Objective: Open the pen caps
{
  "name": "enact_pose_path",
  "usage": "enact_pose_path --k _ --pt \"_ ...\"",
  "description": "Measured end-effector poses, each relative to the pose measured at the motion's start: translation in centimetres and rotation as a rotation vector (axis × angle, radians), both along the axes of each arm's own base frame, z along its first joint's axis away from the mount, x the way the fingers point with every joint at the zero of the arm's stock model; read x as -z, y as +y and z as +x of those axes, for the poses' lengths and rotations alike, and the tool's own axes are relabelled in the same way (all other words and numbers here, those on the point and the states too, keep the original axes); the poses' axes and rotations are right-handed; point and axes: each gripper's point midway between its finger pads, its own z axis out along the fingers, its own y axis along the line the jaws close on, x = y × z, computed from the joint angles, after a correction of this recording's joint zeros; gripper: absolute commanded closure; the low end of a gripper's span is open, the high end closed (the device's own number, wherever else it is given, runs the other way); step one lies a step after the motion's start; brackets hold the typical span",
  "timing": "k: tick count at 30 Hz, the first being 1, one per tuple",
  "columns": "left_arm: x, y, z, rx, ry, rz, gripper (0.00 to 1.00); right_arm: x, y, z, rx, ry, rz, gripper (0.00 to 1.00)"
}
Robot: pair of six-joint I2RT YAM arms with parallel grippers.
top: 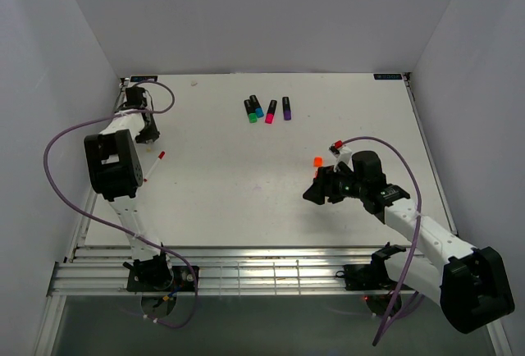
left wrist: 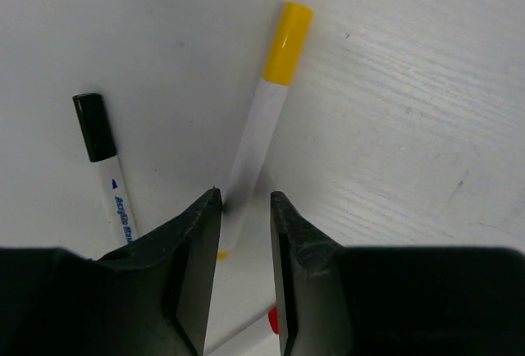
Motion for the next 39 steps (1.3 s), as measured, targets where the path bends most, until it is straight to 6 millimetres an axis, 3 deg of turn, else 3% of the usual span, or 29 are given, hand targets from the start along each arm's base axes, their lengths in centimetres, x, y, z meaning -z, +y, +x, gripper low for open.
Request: enact_pose_path --k 3,7,11,12,13,21,23,26,28,31,34,37,39 --pt "1.2 -0.1 0.0 0.006 0.017 -0.004 0.59 -0.2 0.0 0.0 0.000 -0.005 0.002 0.31" --pt "1.2 0.0 0.5 0.014 0.003 -0.004 0.65 -0.6 0.0 0.0 0.000 -0.020 0.009 0.31" --pt "1.2 -0.2 0.7 0.021 -0.002 -0.013 0.82 -0.9 0.0 0.0 0.000 -0.030 0.014 0.31" --pt "1.2 -0.2 0.7 0.023 -0.002 -0.014 0.94 -0.9 0.0 0.0 0.001 -0.030 0.014 0.31" --pt "1.2 -0.3 0.7 0.025 -0.003 -0.018 0.99 -0.9 0.0 -0.1 0.001 -0.030 0.014 0.31" --pt "1.0 -1.7 0.3 0.041 -0.016 -0.079 1.00 -1.3 -0.1 -0.1 0.010 -0.009 0.009 0.31" --pt "0.6 -3.0 -0.4 0.054 -0.010 -0.106 1.00 -2.0 0.0 0.1 0.024 -0.008 0.016 0.23" --pt "-2.0 -5.9 -1.0 0.098 -0.042 -0.148 1.00 -3.3 0.1 0.3 0.048 -0.010 0.045 0.00" --pt "-5.9 -9.0 -1.0 0.160 -0.118 -0.187 1.00 -4.0 0.3 0.3 0.064 -0.008 0.069 0.10" --pt "-12.6 -15.1 -1.6 0.289 -0.272 -0.248 1.00 -4.5 0.6 0.2 0.085 0.025 0.106 0.10" --pt "-17.3 -22.7 -4.7 0.453 -0.373 -0.336 1.00 -4.9 1.0 0.2 0.107 0.053 0.154 0.09" --pt "-18.0 -30.1 -9.7 0.600 -0.375 -0.435 1.00 -5.1 1.2 0.0 0.127 0.075 0.202 0.02" --pt "-16.1 -33.9 -13.2 0.664 -0.305 -0.482 1.00 -5.4 1.6 -0.1 0.127 0.087 0.221 0.00"
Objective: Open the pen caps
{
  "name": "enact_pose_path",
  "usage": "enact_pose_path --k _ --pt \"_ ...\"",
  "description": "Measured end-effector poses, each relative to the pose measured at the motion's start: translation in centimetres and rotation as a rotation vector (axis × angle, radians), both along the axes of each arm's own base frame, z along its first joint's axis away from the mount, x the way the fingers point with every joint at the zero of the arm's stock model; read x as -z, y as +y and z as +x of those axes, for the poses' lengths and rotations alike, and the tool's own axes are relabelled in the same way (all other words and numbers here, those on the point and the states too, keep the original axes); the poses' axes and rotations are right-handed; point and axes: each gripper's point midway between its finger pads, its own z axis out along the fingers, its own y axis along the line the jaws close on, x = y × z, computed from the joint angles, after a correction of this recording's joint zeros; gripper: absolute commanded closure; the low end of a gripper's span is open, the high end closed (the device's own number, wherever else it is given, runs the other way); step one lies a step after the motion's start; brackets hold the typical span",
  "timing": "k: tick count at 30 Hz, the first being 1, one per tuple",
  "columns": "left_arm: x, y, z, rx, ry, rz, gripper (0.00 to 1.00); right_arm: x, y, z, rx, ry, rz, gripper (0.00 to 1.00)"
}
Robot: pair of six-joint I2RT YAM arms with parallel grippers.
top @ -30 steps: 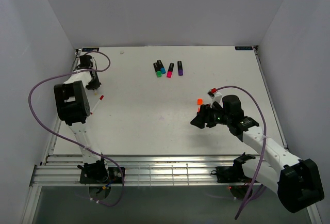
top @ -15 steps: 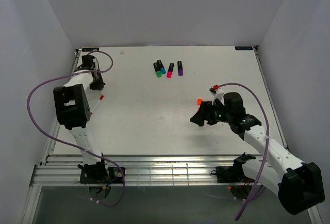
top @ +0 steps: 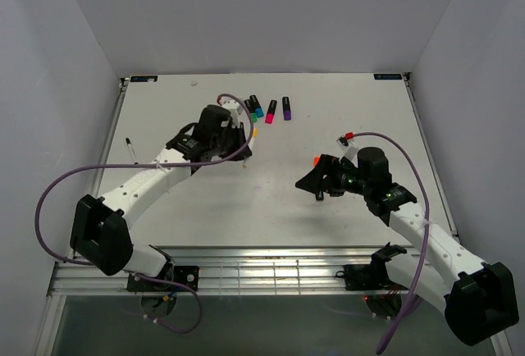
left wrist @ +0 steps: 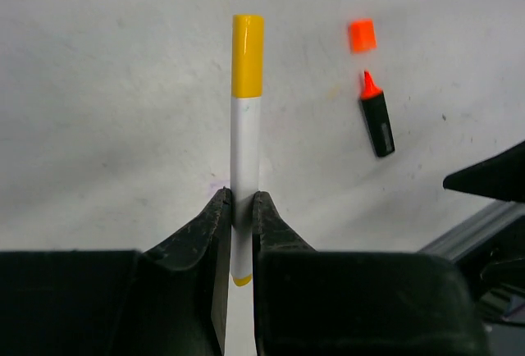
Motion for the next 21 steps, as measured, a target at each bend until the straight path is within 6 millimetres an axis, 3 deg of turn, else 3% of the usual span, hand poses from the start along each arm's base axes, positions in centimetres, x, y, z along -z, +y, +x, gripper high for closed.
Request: enact_pose_path --k 5,9,12,14,21 --pt "5.5 -4.1 -5.0 0.055 0.109 0.093 1.00 -0.4 2.4 -0.4 -0.063 0.040 -0.003 0.05" --pt "6.6 -6.4 -7.2 0.076 0.080 0.161 1.00 -2.1 5.1 -1.1 -0.133 0.004 -0.011 0.06" --pt "6.1 -7.9 -8.0 0.084 0.025 0.175 1.00 -3.3 6.9 -1.3 -0.174 -0.035 -0.019 0.09" --pt "6.4 -7.7 -8.3 0.074 0.006 0.210 1.00 -3.7 7.7 -1.3 -0.189 -0.051 -0.032 0.11" --pt "7.4 -6.9 -7.4 -0.017 -0.027 0.243 1.00 -3.0 7.8 -0.2 -0.121 -0.034 -0.097 0.16"
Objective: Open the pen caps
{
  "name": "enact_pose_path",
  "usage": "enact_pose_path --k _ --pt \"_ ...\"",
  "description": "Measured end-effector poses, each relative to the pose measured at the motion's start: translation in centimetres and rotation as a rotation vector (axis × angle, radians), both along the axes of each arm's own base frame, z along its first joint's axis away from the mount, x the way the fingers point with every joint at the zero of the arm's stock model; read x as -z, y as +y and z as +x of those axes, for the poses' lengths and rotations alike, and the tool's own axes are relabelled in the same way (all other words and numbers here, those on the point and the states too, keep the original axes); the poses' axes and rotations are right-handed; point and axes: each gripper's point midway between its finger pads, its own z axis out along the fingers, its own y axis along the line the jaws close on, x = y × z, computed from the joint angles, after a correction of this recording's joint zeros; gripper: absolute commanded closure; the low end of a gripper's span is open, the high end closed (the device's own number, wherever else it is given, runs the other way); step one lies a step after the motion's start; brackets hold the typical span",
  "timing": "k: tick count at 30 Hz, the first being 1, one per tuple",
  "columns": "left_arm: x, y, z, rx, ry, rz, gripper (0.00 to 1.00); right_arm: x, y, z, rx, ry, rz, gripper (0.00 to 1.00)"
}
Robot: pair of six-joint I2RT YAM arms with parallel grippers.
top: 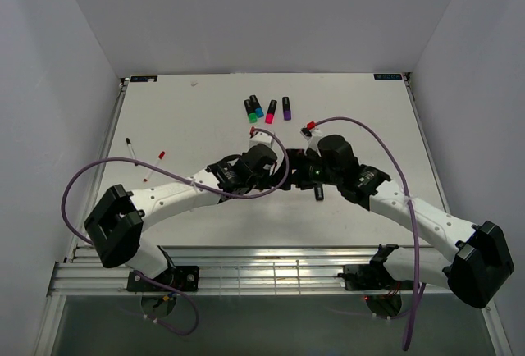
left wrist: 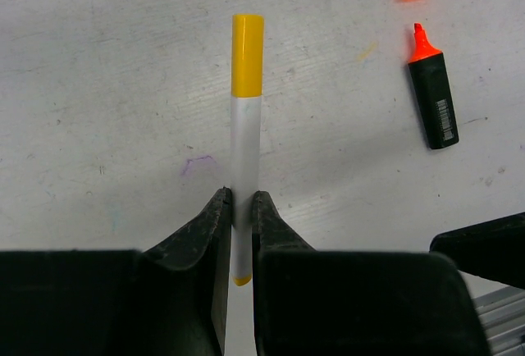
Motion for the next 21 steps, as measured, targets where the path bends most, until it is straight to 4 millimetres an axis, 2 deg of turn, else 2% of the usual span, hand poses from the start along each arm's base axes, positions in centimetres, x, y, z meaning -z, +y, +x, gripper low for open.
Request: enact_pose_path --k 7,8,10,12,16,21 --pt "0.0 0.7 -0.2 -0.037 -0.026 -0.026 1.00 -0.3 0.4 0.0 0.027 0.008 0.016 0.21" --pt "-0.2 0.9 -0.3 -0.040 -0.030 -0.028 1.00 -0.2 0.2 0.6 0.058 -0.006 0.006 0.21" --pt "-1.1 1.1 -0.9 -0.028 -0.041 -0.044 1.00 0.3 -0.7 1.8 0.121 -0.011 -0.018 0.21" --pt "-2.9 1.2 -1.3 -0.020 -0.070 -0.077 1.00 0.7 -1.7 2.8 0.181 -0.012 -0.044 0.21" --pt "-5.7 1.5 -1.4 -0.021 -0.115 -0.135 1.00 0.5 -2.3 3.0 0.213 -0.023 -0.048 0.21" --pt "-6.5 1.2 -1.7 0.008 -0.117 -0.165 1.00 0.0 -2.4 3.0 0.214 -0.042 -0.038 0.23"
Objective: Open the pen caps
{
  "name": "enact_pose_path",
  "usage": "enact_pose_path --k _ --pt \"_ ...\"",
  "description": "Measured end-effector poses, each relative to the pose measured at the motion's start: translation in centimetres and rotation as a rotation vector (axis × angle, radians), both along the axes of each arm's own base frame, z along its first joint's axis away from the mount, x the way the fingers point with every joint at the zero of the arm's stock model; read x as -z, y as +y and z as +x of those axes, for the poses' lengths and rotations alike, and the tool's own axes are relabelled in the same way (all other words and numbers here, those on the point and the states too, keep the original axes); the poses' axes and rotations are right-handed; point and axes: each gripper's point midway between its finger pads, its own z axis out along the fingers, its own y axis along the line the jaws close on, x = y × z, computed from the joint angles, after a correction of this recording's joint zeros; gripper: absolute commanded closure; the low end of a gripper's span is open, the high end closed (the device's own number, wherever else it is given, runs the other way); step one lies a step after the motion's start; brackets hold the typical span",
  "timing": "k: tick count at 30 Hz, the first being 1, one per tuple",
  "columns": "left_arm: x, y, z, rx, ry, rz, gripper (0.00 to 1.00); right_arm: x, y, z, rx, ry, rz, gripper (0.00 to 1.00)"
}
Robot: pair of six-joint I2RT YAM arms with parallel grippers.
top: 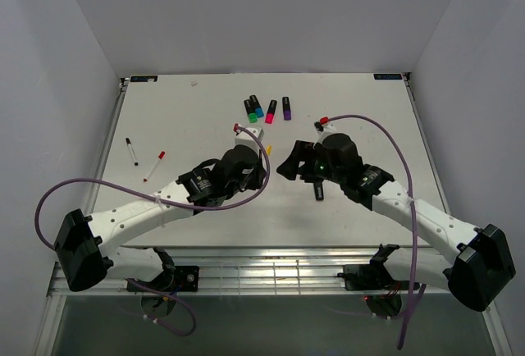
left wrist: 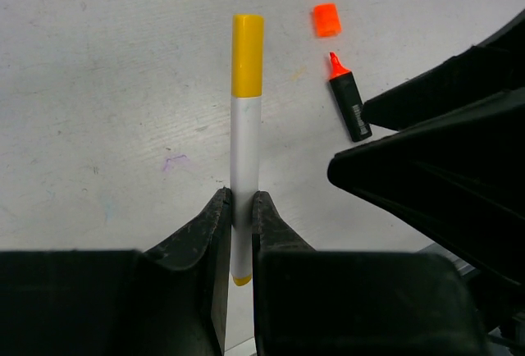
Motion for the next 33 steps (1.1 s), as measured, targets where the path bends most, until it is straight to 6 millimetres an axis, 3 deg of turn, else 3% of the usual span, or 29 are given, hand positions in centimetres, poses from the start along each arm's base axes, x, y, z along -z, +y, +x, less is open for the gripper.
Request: enact_pose_path --k 6,23,33 --pt "0.1 -0.6 -0.6 0.042 0.018 -0.021 1.00 0.8 1.1 1.2 -0.003 0.022 -0.015 0.27" --pt "0.8 -0.8 -1.5 0.073 0.046 -0.041 1.00 -1.8 2.9 3.9 0.033 -0.012 0.066 0.37" --pt "0.1 -0.8 -1.6 0.077 0.035 -0.061 1.00 -1.1 4.5 4.3 -0.001 0.022 0.107 0.53"
